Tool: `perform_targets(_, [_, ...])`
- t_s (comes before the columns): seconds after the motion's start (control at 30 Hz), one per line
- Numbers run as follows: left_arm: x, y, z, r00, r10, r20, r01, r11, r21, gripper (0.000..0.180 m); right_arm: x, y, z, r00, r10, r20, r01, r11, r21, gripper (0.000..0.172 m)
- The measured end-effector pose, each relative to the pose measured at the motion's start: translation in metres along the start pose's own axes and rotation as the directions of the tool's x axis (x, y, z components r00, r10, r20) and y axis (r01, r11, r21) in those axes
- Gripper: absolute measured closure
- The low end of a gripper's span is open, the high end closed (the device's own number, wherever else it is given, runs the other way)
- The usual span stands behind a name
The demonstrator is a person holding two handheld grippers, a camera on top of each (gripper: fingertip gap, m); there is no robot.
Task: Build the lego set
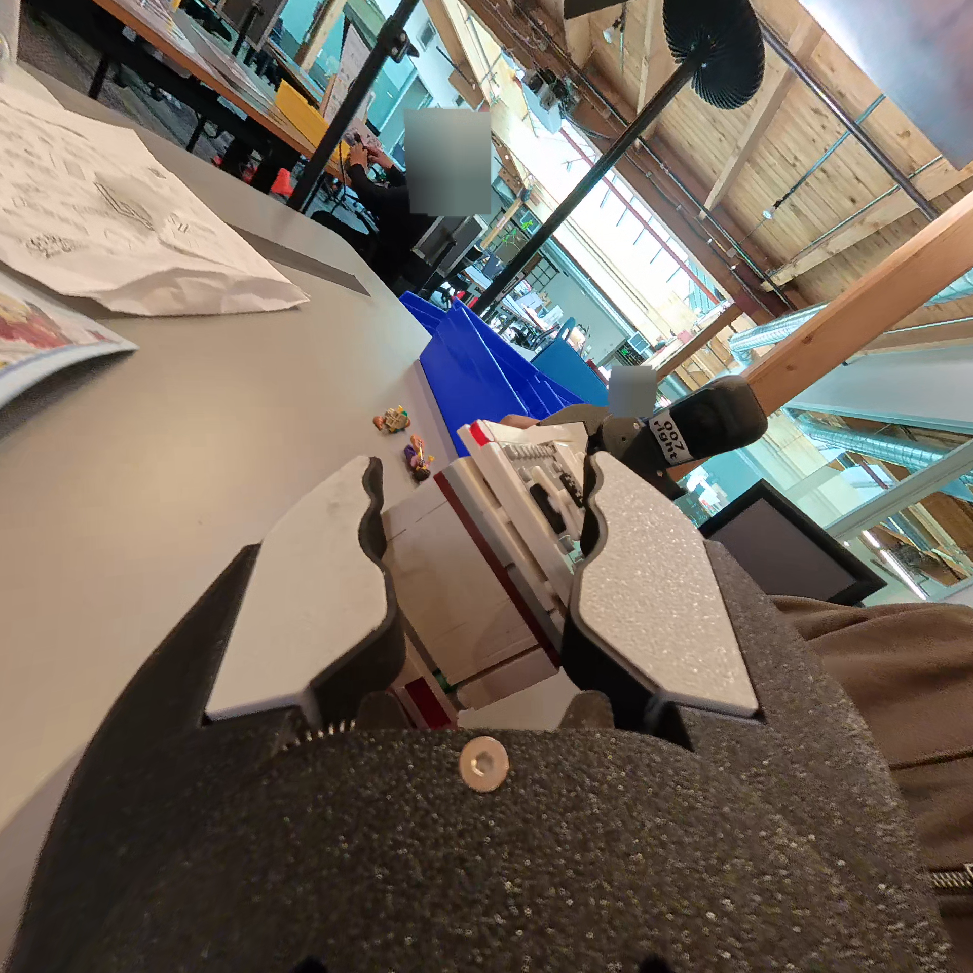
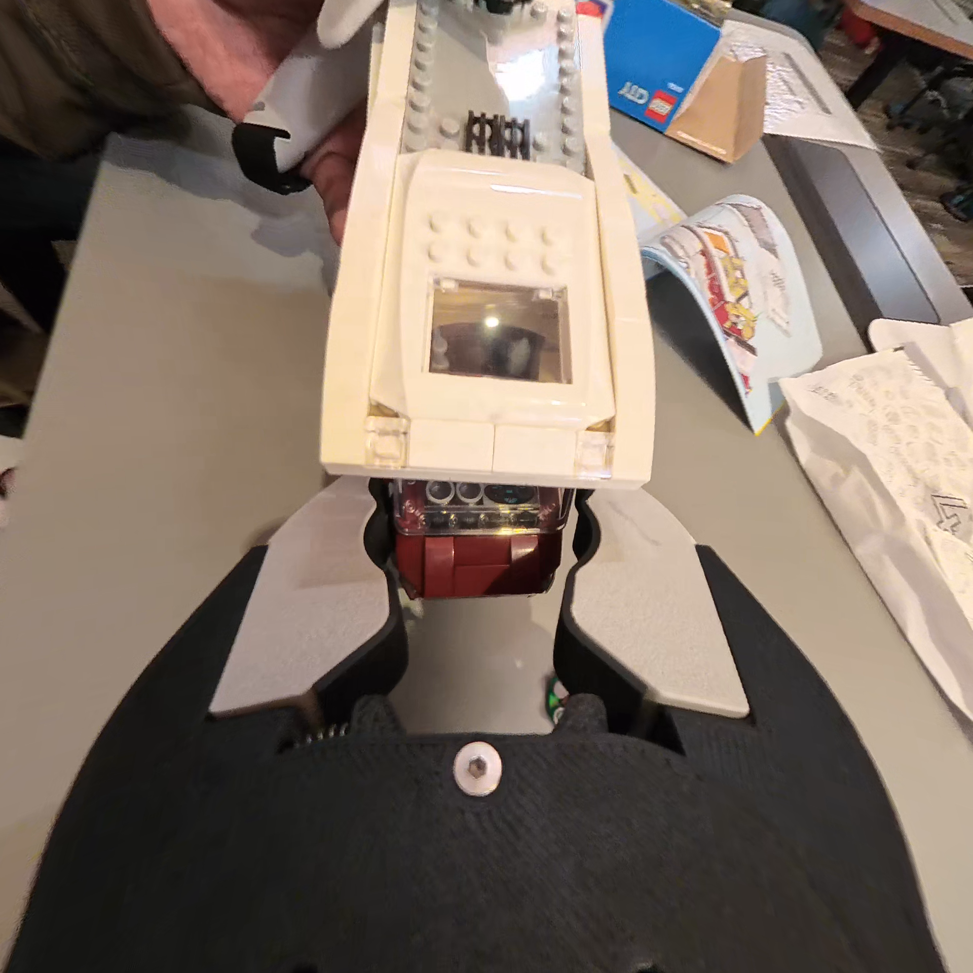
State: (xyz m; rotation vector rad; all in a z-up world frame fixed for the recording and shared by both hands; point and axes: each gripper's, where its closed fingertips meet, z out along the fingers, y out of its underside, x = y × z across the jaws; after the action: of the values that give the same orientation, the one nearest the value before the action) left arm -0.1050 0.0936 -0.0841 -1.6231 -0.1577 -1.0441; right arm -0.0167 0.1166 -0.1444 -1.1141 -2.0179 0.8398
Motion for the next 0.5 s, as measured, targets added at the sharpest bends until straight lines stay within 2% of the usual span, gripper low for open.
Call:
perform_targets(0.2, [-0.025, -0.019, 0.013, 0.997, -0.006, -0.074, 0.008, 1.000, 0.025, 0.107, 0.020, 0.007, 0.011, 0.991, 0.031, -0.128, -0.031, 1.000, 0.000, 0.104])
perform_targets(0.37, [-0.038, -0.031, 0.013, 0.983, -0.118, -0.140, 0.136, 0.983, 0.123, 0.112, 0.027, 0.018, 0.015, 0.985, 0.104, -0.137, -0.107, 0.994, -0.017, 0.103])
perform_targets(0.5, [-0.033, -0.033, 0.011, 0.991, -0.034, -0.128, 0.054, 0.986, 0.155, 0.113, 0.026, 0.018, 0.016, 0.980, 0.126, -0.151, -0.130, 0.991, -0.012, 0.103])
